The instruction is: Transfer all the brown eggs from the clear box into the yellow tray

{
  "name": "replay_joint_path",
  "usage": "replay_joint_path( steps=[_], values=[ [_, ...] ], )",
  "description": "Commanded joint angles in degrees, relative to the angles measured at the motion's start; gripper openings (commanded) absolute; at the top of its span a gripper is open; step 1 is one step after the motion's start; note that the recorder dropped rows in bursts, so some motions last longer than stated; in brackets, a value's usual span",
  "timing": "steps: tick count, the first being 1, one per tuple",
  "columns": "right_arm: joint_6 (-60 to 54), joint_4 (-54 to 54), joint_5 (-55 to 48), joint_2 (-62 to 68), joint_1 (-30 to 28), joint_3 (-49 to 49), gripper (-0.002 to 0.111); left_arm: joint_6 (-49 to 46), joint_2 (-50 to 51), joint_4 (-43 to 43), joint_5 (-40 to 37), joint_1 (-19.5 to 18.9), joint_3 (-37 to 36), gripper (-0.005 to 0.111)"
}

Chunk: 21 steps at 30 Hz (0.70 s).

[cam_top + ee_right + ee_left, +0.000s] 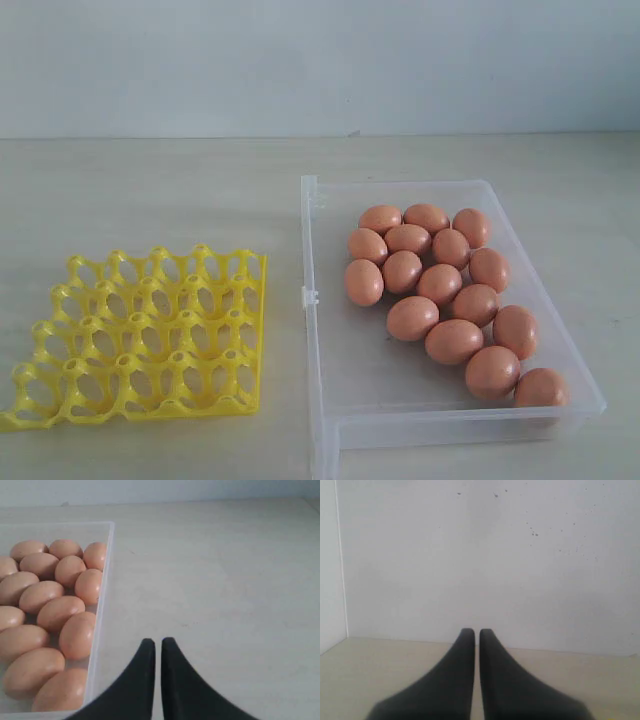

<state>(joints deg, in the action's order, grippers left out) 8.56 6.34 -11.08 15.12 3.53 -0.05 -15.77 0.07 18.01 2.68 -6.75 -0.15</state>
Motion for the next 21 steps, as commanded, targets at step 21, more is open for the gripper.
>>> replay_joint_path(
  steps=[21],
  values=[
    [81.3, 76.5, 45.0, 36.6, -0.1, 31.1, 0.001, -0.2, -0.1, 0.3, 0.3, -0.1, 0.2, 0.004]
  ],
)
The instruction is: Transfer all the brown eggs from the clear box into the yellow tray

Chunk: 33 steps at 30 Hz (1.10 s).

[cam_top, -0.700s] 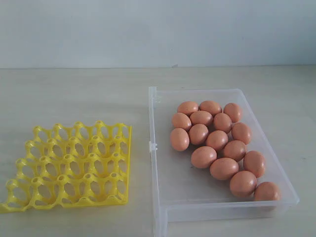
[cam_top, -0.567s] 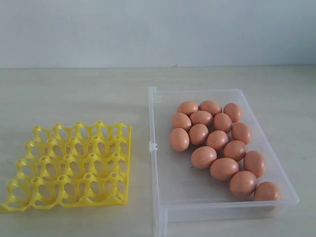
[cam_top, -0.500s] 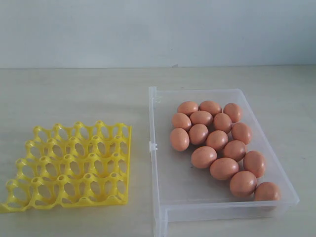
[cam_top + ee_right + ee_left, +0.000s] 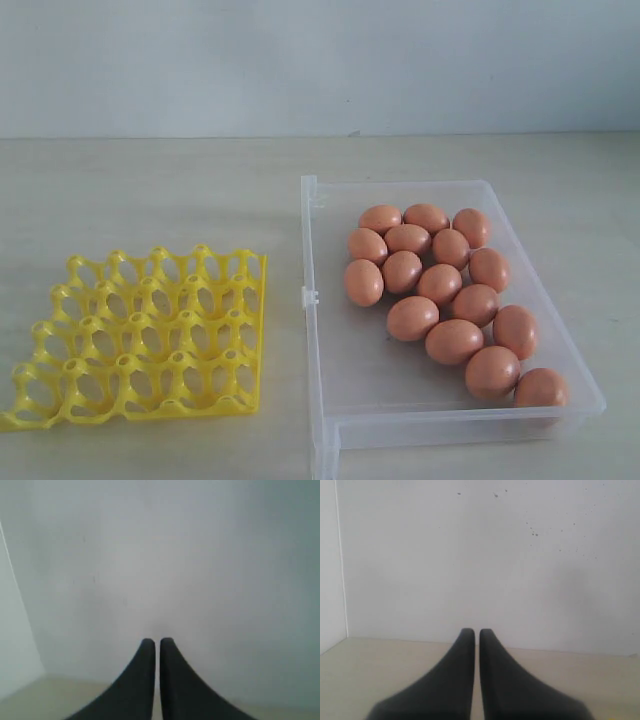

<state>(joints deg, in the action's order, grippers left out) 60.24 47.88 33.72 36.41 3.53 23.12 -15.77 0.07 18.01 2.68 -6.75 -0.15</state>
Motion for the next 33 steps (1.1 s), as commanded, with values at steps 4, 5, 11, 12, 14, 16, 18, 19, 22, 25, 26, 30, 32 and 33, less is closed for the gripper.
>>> replay_joint_path(
  steps=[4, 5, 11, 12, 14, 16, 18, 19, 22, 25, 26, 30, 32, 33],
  values=[
    [38.7, 52.1, 21.9, 41.3, 4.0, 14.9, 0.001, -0.2, -0.1, 0.3, 0.3, -0.1, 0.2, 0.004],
    [34.3, 52.1, 21.7, 43.7, 5.3, 15.4, 0.001, -0.2, -0.1, 0.3, 0.3, -0.1, 0.2, 0.004],
    [8.9, 52.1, 15.7, 55.6, 13.4, 20.1, 0.001, -0.2, -0.1, 0.3, 0.3, -0.1, 0.2, 0.004],
    [4.4, 52.1, 13.9, 55.7, 14.7, 21.2, 0.001, -0.2, -0.1, 0.3, 0.3, -0.1, 0.2, 0.004],
    [-3.8, 52.1, 9.4, 55.3, 16.9, 23.2, 0.001, -0.2, -0.1, 0.3, 0.3, -0.1, 0.2, 0.004],
    [-10.2, 52.1, 5.5, 54.4, 18.6, 25.9, 0.001, -0.2, -0.1, 0.3, 0.3, -0.1, 0.2, 0.004],
    [-10.9, 52.1, -2.1, 52.9, 19.8, 29.1, 0.001, -0.2, -0.1, 0.3, 0.3, -0.1, 0.2, 0.004],
    [-10.9, 52.1, -5.9, 52.2, 20.0, 30.4, 0.001, -0.2, -0.1, 0.3, 0.3, -0.1, 0.2, 0.004],
    [-10.9, 52.1, -22.3, 49.8, 20.4, 33.1, 0.001, -0.2, -0.1, 0.3, 0.3, -0.1, 0.2, 0.004],
    [-18.4, 52.1, -39.7, 47.7, 20.4, 33.6, 0.001, -0.2, -0.1, 0.3, 0.3, -0.1, 0.2, 0.004],
    [-22.8, 52.1, -44.7, 47.4, 20.5, 33.6, 0.001, -0.2, -0.1, 0.3, 0.3, -0.1, 0.2, 0.004],
    [-44.6, 48.2, -66.3, 47.3, 20.4, 33.6, 0.001, -0.2, -0.1, 0.3, 0.3, -0.1, 0.2, 0.004],
    [-55.5, 44.6, -72.3, 47.3, 20.4, 33.6, 0.001, -0.2, -0.1, 0.3, 0.3, -0.1, 0.2, 0.004],
    [-60.7, 41.8, -74.0, 47.1, 20.4, 33.6, 0.001, -0.2, -0.1, 0.3, 0.3, -0.1, 0.2, 0.004]
  ],
)
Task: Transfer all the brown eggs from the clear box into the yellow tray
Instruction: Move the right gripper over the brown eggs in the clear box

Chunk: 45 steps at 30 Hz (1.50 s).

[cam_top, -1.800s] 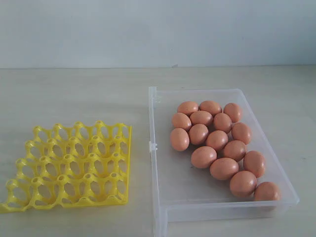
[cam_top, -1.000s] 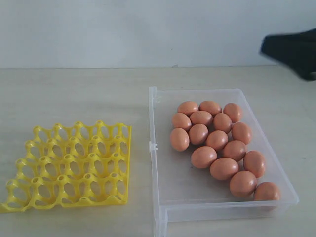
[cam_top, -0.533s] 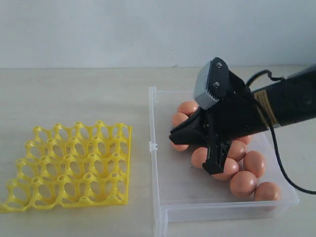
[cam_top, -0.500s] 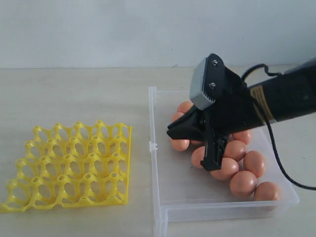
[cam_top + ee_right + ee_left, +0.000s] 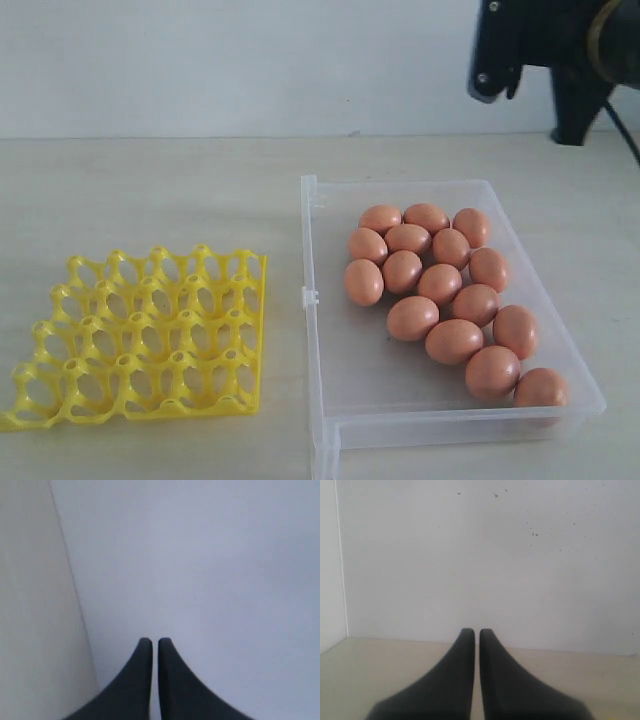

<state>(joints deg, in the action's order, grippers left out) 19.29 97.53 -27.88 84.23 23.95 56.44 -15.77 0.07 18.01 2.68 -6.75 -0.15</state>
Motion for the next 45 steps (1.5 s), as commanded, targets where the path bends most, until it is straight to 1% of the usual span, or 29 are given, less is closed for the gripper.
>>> replay_joint_path(
  steps=[1, 2, 4, 6, 8, 10, 11, 12, 14, 15, 17, 18, 20, 23, 25, 27, 29, 33, 37, 45],
  values=[
    [-25.2, -12.7, -13.1, -0.9, 0.0, 0.3, 0.001, -0.2, -0.1, 0.3, 0.3, -0.1, 0.2, 0.004],
    [-30.4, -20.3, -13.1, -1.3, 0.4, 0.3, 0.001, -0.2, -0.1, 0.3, 0.3, -0.1, 0.2, 0.004],
    [-50.3, -41.8, -16.0, -2.1, 0.6, 0.4, 0.001, -0.2, -0.1, 0.3, 0.3, -0.1, 0.2, 0.004],
    [-62.2, -59.9, -20.9, -2.1, 0.6, 2.3, 0.001, -0.2, -0.1, 0.3, 0.3, -0.1, 0.2, 0.004],
    [-60.8, -68.3, -21.6, -2.3, 0.6, 5.4, 0.001, -0.2, -0.1, 0.3, 0.3, -0.1, 0.2, 0.004],
    [-58.7, -80.0, -25.0, -2.4, 0.6, 10.6, 0.001, -0.2, -0.1, 0.3, 0.3, -0.1, 0.2, 0.004],
    [-58.9, -85.7, -27.9, -2.2, 0.6, 12.7, 0.001, -0.2, -0.1, 0.3, 0.3, -0.1, 0.2, 0.004],
    [-60.1, -94.0, -33.8, -1.5, 0.6, 15.8, 0.001, -0.2, -0.1, 0.3, 0.3, -0.1, 0.2, 0.004],
    [-60.6, -104.3, -42.1, 0.1, 0.6, 19.3, 0.001, -0.2, -0.1, 0.3, 0.3, -0.1, 0.2, 0.004],
    [-58.5, -108.5, -42.1, 1.4, 0.6, 20.9, 0.001, -0.2, -0.1, 0.3, 0.3, -0.1, 0.2, 0.004],
    [-52.0, -114.0, -42.1, 2.6, 0.7, 20.9, 0.001, -0.2, -0.1, 0.3, 0.3, -0.1, 0.2, 0.004],
    [-52.4, -115.5, -42.1, 3.2, 1.2, 20.9, 0.001, -0.2, -0.1, 0.3, 0.3, -0.1, 0.2, 0.004],
    [-60.8, -114.2, -42.1, 3.8, 2.4, 20.9, 0.001, -0.2, -0.1, 0.3, 0.3, -0.1, 0.2, 0.004],
    [-72.1, -106.8, -42.1, 3.8, 5.1, 19.6, 0.001, -0.2, -0.1, 0.3, 0.3, -0.1, 0.2, 0.004],
    [-78.0, -100.7, -42.1, 3.7, 7.4, 17.3, 0.001, -0.2, -0.1, 0.3, 0.3, -0.1, 0.2, 0.004],
    [-84.2, -97.0, -42.1, 4.3, 9.5, 13.8, 0.001, -0.2, -0.1, 0.3, 0.3, -0.1, 0.2, 0.004],
    [-84.9, -97.0, -41.7, 4.7, 10.8, 10.0, 0.001, -0.2, -0.1, 0.3, 0.3, -0.1, 0.2, 0.004],
    [-86.9, -97.0, -34.3, 6.0, 13.3, 6.0, 0.001, -0.2, -0.1, 0.3, 0.3, -0.1, 0.2, 0.004],
    [-88.0, -96.4, -28.9, 8.5, 13.2, 5.5, 0.001, -0.2, -0.1, 0.3, 0.3, -0.1, 0.2, 0.004],
    [-91.5, -93.2, -24.2, 14.2, 13.2, 5.5, 0.001, -0.2, -0.1, 0.3, 0.3, -0.1, 0.2, 0.004]
  ],
)
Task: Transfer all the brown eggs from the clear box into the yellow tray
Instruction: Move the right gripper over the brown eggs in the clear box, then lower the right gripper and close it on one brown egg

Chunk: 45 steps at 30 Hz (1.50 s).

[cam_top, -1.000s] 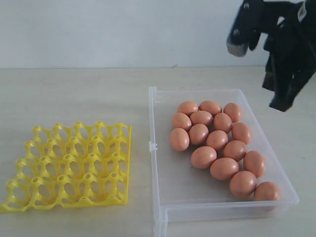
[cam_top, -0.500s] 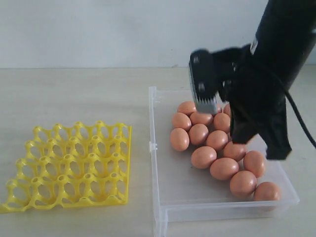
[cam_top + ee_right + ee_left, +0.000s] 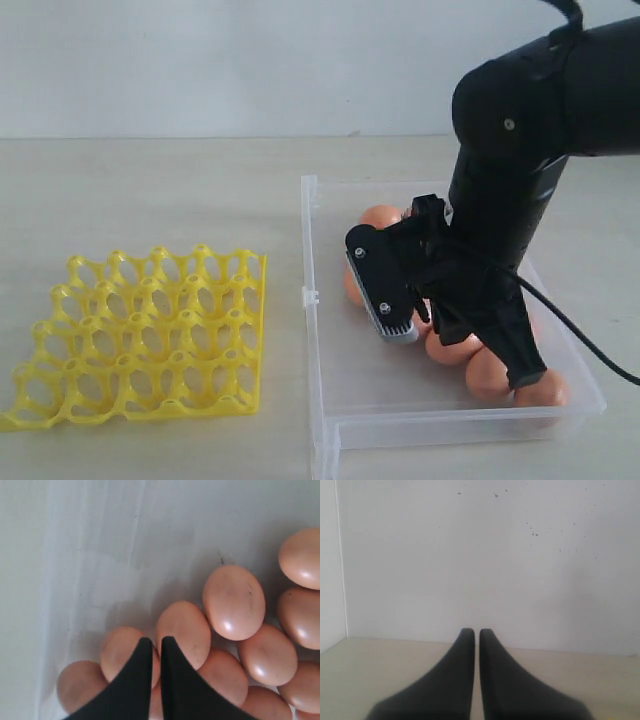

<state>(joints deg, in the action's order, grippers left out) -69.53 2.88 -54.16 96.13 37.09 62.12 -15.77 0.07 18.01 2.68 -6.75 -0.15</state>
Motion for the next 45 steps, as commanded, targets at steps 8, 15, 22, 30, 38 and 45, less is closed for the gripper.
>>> replay_joint_path(
  steps=[8, 15, 22, 30, 38, 45],
  values=[
    [-4.0, 1.9, 3.7, 3.2, 0.1, -0.2, 0.006, -0.2, -0.1, 0.3, 0.3, -0.1, 0.2, 0.004],
    [7.5, 0.8, 8.6, 1.7, 0.1, -0.2, 0.074, -0.2, -0.1, 0.3, 0.3, -0.1, 0.2, 0.004],
    [22.6, 7.6, 11.3, 0.8, 0.1, -0.2, 0.104, -0.2, -0.1, 0.3, 0.3, -0.1, 0.2, 0.004],
    [22.6, 7.9, 8.4, 1.2, 0.1, -0.3, 0.104, -0.2, -0.1, 0.3, 0.3, -0.1, 0.2, 0.004],
    [22.3, 7.8, 11.8, 1.2, 0.1, -0.3, 0.091, -0.2, -0.1, 0.3, 0.3, -0.1, 0.2, 0.004],
    [22.1, 8.1, 12.2, 1.2, 0.1, -0.3, 0.005, -0.2, -0.1, 0.3, 0.3, -0.1, 0.2, 0.004]
  ],
)
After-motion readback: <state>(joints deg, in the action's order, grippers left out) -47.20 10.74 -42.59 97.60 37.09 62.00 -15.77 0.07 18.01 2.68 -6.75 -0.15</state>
